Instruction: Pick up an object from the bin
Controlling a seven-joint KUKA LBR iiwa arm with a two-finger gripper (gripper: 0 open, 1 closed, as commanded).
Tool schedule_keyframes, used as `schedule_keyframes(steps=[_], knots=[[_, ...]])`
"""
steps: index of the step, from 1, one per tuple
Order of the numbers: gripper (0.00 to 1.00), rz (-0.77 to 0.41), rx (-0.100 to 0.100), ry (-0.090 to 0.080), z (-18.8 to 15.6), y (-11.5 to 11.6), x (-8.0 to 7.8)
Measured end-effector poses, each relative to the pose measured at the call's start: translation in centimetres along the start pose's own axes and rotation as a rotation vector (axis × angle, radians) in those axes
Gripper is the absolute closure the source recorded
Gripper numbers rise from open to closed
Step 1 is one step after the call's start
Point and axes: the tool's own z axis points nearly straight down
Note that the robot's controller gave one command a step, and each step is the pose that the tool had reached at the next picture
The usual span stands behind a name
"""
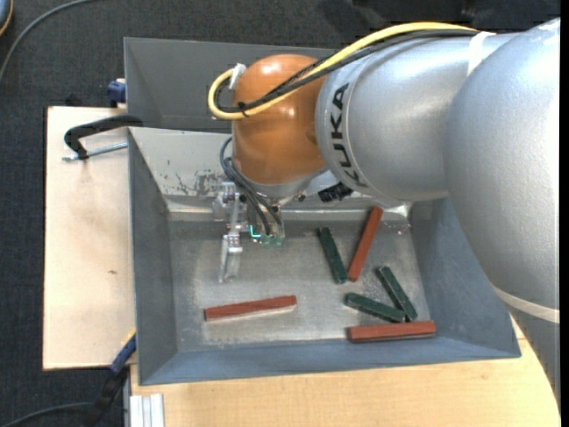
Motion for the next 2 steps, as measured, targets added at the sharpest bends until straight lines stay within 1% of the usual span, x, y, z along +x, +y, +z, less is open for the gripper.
schedule_keyframes(steps=[1, 2], knots=[[0.0, 0.012, 0.002, 0.005, 8.95, -1.66, 6.46], [1.0, 0.013, -0.002, -0.007, 8.45, -1.57, 6.01]])
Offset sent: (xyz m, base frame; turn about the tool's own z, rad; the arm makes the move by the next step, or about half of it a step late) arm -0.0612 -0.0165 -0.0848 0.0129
